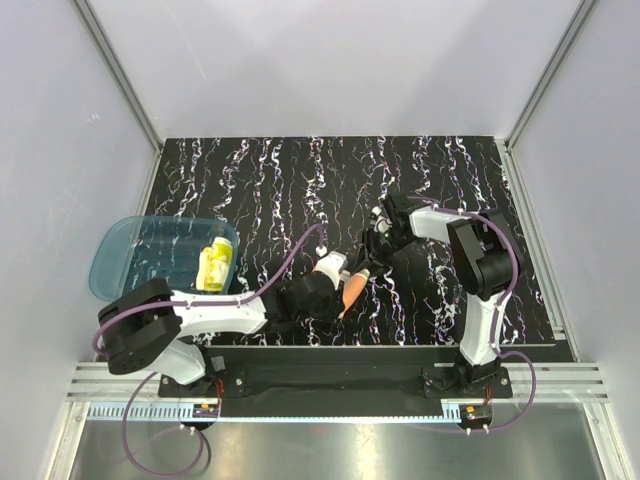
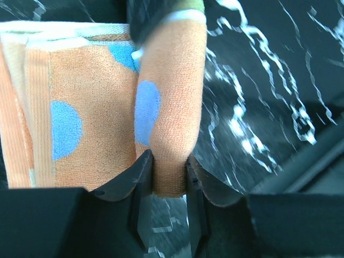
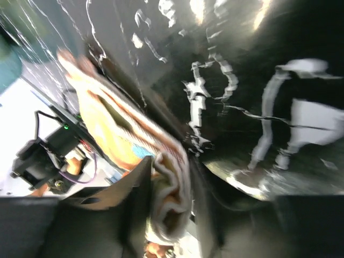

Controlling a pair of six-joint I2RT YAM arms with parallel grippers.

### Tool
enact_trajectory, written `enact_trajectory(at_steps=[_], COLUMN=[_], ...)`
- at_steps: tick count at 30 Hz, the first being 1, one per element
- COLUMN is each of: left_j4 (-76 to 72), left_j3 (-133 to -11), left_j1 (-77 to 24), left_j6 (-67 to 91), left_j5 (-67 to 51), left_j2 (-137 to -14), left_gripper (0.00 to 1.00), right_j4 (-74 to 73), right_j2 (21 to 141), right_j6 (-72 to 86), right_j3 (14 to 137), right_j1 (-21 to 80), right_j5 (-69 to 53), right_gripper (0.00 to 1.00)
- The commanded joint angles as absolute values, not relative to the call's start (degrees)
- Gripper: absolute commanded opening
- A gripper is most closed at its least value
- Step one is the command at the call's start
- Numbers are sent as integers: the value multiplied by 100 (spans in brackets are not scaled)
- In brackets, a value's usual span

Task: Roll the towels
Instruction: Roll the towel

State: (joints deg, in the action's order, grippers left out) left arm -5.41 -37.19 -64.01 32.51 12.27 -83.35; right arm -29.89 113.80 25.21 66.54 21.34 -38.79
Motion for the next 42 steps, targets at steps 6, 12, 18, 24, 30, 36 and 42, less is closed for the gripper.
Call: enact_trajectory(at_steps=[6, 12, 18, 24, 30, 36, 42], left_j4=[-641, -1282, -2083, -2320, -2548, -2847, -3093], left_j3=[-3323, -2919, -2216, -1521, -994, -581, -361], left_j1=[-6144, -5819, -5335, -5142, -5036, -4975, -4931], left_j6=[3691, 4367, 5773, 6881, 7760, 8376, 8666], left_j5=[37, -596, -844, -686, -580, -475, -483], left_j2=[-7823, -7752, -7279, -7110, -7303, -7602, -7717], left_gripper=[28, 25, 23, 20, 17, 9, 0], right_j4=[-2953, -2962, -2927, -2778, -2005, -1021, -53], right_j2=[11207, 10935, 10398, 9854, 9378, 9562, 10045], right_j6=[2101, 2162, 2267, 2390, 2618, 2996, 3383], right_j3=[6645, 6724, 6557, 6119, 5425, 5054, 4922], right_j1=[1582, 1336, 1318, 1327, 1537, 2504, 3040], right_j5=[-2856, -2839, -2812, -3197, -3971, -4043, -4166], right_gripper=[67, 71, 71, 71, 69, 68, 67])
